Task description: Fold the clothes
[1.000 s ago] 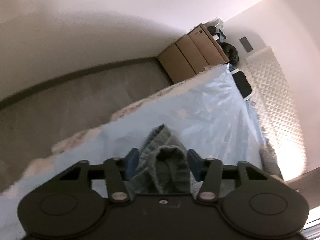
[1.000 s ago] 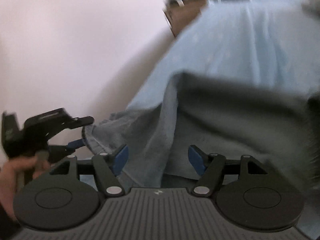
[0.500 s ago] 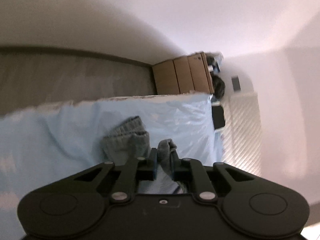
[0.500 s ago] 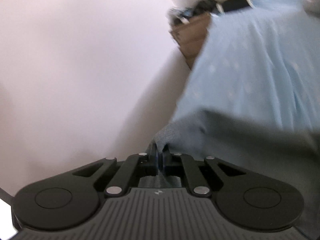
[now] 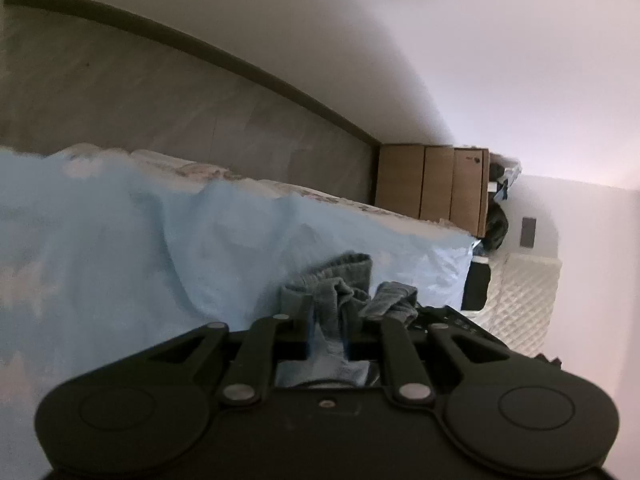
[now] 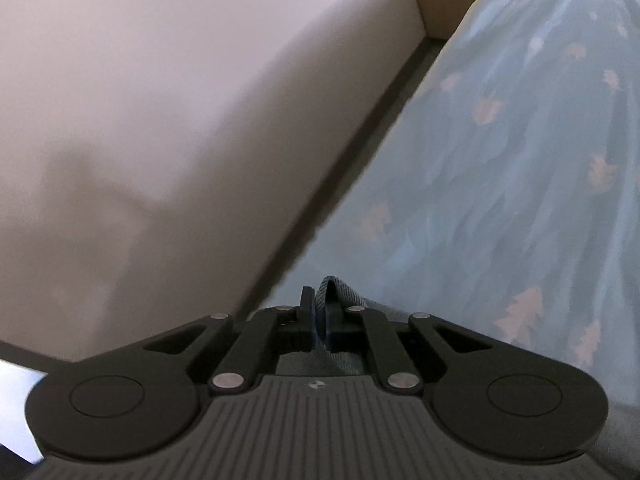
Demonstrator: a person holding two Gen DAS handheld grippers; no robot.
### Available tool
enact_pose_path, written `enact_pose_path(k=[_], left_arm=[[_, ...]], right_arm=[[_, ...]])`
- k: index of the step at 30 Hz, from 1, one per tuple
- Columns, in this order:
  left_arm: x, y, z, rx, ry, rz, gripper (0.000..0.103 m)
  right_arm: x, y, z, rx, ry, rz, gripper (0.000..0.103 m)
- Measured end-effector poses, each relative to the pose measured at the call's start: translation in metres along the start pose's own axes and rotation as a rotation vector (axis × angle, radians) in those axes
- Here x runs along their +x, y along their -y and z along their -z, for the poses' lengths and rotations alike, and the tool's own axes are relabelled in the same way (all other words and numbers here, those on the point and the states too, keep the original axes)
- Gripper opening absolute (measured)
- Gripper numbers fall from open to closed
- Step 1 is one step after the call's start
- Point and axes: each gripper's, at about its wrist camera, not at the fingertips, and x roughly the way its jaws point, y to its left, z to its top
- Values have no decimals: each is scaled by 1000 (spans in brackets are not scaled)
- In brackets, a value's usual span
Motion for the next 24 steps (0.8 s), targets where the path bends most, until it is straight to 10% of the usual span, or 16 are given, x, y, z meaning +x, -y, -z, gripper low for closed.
enact_pose_path(k=[6,16,24], left_arm=[[-8,19,-13,141,-3,-81,37],[-19,96,45,725,95,-157,63],[28,123,121,1015,36,-121,64]], right_arm=[[-15,-20,3,-59,69,-92,73],[-118,-3,64,-17,271,-160,73],[-206,43,138,-13,424,81,73]])
